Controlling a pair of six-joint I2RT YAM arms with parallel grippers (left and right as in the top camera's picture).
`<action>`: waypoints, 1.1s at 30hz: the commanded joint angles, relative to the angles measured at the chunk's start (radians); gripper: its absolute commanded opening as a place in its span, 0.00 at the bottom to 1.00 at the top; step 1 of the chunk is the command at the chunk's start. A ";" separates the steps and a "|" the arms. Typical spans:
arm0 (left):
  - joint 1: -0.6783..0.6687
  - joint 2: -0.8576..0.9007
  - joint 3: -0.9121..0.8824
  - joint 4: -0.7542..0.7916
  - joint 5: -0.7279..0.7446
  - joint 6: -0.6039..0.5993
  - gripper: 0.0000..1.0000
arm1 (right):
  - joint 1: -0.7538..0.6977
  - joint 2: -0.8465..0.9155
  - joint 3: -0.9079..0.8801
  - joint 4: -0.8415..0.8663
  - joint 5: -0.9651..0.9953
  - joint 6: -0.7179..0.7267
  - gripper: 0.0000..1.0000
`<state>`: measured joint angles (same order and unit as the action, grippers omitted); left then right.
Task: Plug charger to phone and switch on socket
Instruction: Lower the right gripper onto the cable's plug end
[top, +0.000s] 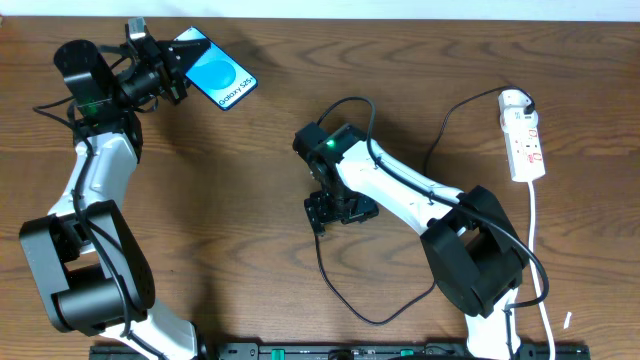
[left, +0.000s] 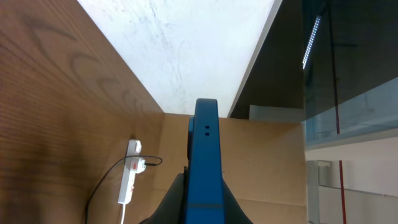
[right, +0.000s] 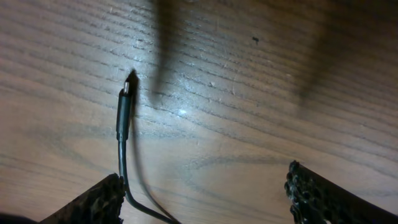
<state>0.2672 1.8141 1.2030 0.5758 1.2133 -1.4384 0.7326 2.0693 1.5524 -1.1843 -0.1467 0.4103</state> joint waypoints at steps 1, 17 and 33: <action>0.000 -0.009 0.007 0.008 0.010 0.014 0.07 | 0.005 0.004 0.021 -0.003 0.008 -0.060 0.82; 0.001 -0.010 0.007 0.009 0.002 0.039 0.07 | 0.006 0.004 0.021 0.006 0.037 -0.060 0.99; 0.001 -0.010 0.007 0.016 -0.047 0.084 0.07 | 0.047 0.004 0.016 0.061 0.049 0.088 0.99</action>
<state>0.2672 1.8141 1.2030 0.5804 1.1717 -1.3865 0.7479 2.0693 1.5543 -1.1210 -0.0765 0.4534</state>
